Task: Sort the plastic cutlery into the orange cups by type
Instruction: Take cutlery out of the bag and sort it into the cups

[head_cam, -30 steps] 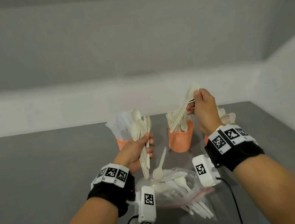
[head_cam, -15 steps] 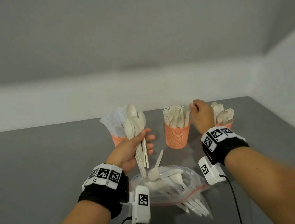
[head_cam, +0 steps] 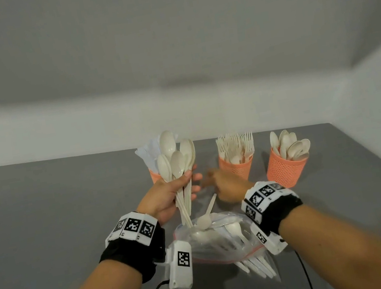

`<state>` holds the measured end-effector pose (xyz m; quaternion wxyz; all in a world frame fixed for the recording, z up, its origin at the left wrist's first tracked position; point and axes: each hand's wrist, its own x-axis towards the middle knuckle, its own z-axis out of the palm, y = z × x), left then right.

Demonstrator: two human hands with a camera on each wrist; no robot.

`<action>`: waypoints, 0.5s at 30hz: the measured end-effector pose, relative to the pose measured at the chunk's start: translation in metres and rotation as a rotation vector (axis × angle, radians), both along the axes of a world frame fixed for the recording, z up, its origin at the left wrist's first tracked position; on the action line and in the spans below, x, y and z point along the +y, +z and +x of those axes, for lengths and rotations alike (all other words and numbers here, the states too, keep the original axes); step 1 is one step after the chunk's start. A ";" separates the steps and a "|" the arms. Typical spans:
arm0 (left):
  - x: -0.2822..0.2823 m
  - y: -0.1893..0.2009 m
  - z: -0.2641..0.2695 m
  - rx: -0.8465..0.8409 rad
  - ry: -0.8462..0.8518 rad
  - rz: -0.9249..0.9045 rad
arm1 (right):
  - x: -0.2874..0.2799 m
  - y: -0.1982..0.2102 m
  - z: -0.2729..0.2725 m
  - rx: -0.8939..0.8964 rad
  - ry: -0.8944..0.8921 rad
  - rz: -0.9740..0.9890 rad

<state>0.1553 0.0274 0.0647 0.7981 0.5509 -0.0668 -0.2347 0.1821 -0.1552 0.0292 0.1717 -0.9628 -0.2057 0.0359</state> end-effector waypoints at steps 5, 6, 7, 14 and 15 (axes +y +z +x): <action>0.006 0.002 -0.004 -0.073 -0.037 0.043 | -0.002 -0.044 0.002 0.185 0.049 -0.313; 0.007 0.002 -0.005 -0.082 -0.045 0.042 | -0.002 -0.043 0.001 0.193 0.036 -0.287; 0.008 0.002 -0.006 -0.087 -0.050 0.038 | 0.000 -0.038 -0.001 0.170 0.020 -0.246; 0.004 0.005 -0.006 -0.141 -0.041 0.053 | 0.015 0.027 -0.026 -0.045 -0.256 0.670; 0.001 0.007 -0.007 -0.147 -0.046 0.056 | 0.020 0.039 -0.037 -0.001 -0.253 0.827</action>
